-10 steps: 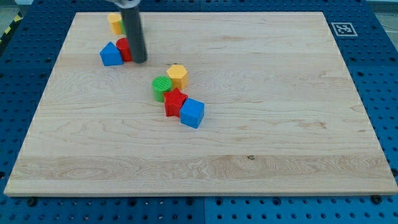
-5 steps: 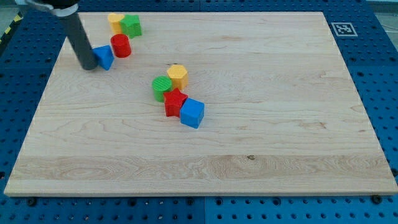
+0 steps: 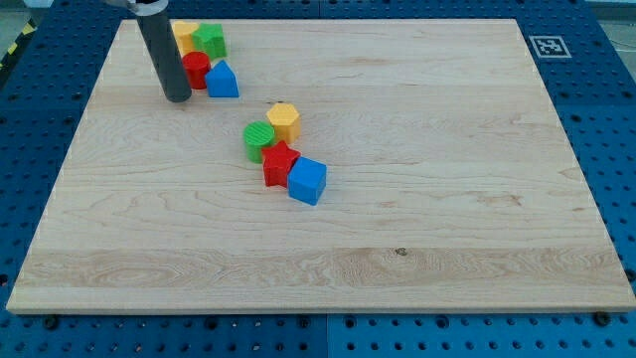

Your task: Move the blue triangle diagonally top right of yellow hexagon

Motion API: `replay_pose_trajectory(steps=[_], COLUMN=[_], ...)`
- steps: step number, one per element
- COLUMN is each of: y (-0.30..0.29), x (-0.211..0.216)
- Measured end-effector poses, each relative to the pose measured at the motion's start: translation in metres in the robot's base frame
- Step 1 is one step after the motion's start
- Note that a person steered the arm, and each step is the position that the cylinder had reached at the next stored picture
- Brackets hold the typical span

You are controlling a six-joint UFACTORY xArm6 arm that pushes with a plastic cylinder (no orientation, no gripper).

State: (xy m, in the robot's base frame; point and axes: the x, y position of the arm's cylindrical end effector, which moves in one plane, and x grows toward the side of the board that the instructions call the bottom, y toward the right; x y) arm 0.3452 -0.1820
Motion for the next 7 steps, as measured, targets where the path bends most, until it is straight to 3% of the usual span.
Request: replay_pose_trajectory(steps=[2, 3, 5, 6, 7], y=[0.142, 0.143, 0.050, 0.056, 0.110], x=[-0.002, -0.002, -0.006, -0.029, -0.032])
